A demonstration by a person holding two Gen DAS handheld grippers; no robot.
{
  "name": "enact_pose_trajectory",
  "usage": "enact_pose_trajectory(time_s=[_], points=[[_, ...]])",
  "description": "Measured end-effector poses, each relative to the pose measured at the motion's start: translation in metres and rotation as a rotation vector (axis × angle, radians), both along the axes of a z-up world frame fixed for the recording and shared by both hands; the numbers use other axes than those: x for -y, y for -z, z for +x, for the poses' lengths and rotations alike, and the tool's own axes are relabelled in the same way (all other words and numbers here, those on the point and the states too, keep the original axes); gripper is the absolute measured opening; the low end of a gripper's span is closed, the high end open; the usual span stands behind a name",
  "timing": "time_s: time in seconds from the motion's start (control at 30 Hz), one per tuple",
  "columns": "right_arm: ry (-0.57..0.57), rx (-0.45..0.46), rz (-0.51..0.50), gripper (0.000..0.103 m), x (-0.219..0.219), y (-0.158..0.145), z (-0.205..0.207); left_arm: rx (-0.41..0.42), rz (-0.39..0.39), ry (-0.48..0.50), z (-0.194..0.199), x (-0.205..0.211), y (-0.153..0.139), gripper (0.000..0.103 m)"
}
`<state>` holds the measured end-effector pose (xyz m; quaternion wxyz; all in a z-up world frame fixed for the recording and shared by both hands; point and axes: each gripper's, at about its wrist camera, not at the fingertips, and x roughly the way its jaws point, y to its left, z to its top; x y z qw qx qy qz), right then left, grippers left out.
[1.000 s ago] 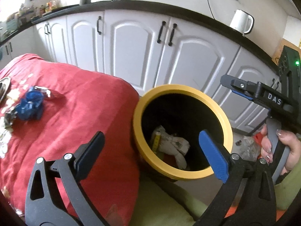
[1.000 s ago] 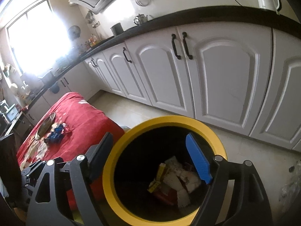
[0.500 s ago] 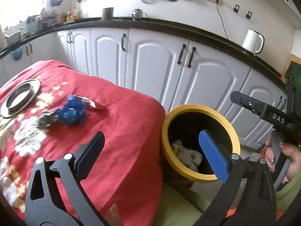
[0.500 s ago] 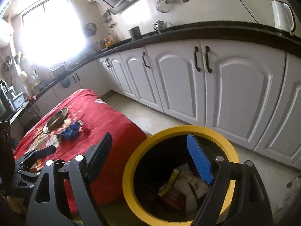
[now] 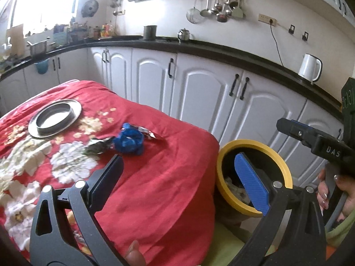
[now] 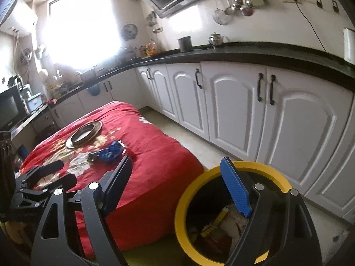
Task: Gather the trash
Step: 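Move both open tools back over the trash on the table, then grasp the chocolate bar wrapper with the left tool while the right tool grasps the blue bag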
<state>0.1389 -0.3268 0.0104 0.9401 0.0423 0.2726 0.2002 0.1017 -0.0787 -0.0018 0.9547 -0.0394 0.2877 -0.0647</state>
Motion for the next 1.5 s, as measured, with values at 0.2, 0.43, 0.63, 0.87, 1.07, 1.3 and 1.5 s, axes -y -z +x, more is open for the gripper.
enact_pose_trajectory(time_s=[0.2, 0.43, 0.63, 0.87, 1.07, 1.3, 1.5], points=[[-0.054, 0.007, -0.024, 0.079, -0.026, -0.005, -0.004, 0.013, -0.005, -0.040, -0.009, -0.019, -0.003, 0.092], [-0.123, 0.012, -0.050, 0.079, -0.055, -0.005, -0.005, 0.013, -0.004, -0.085, -0.017, -0.041, -0.001, 0.092], [-0.203, 0.011, -0.072, 0.079, -0.085, -0.003, -0.003, -0.006, 0.001, -0.129, -0.023, -0.061, 0.006, 0.092], [-0.274, -0.015, -0.109, 0.079, -0.124, 0.006, 0.014, -0.043, 0.005, -0.155, -0.027, -0.080, 0.018, 0.092], [-0.326, -0.035, -0.156, 0.079, -0.158, 0.019, 0.033, -0.095, 0.003, -0.162, -0.032, -0.094, 0.033, 0.092], [-0.374, -0.078, -0.210, 0.079, -0.196, 0.043, 0.052, -0.171, 0.005, -0.153, -0.041, -0.105, 0.058, 0.092], [-0.388, -0.112, -0.264, 0.076, -0.222, 0.064, 0.073, -0.253, 0.003, -0.124, -0.037, -0.105, 0.075, 0.092]])
